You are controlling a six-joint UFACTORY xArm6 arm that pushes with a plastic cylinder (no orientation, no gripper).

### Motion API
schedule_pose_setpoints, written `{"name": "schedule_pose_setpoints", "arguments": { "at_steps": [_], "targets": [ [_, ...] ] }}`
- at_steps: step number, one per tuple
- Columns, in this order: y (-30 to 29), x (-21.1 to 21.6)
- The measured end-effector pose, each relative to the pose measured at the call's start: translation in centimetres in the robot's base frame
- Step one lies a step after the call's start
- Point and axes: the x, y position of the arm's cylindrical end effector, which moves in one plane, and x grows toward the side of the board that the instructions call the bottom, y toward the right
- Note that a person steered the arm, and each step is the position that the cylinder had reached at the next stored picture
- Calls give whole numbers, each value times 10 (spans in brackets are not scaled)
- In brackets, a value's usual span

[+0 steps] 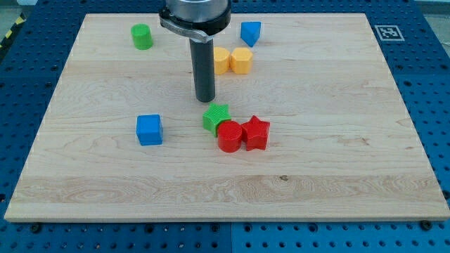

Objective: Point your arm towards the top left side of the board

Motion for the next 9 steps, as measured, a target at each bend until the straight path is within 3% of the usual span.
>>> {"name": "schedule_pose_setpoints", "arguments": {
  "at_steps": [3, 5, 7, 9],
  "targets": [
    [-10, -17],
    [-76, -62],
    [-76, -62],
    [-163, -63]
  ]
}}
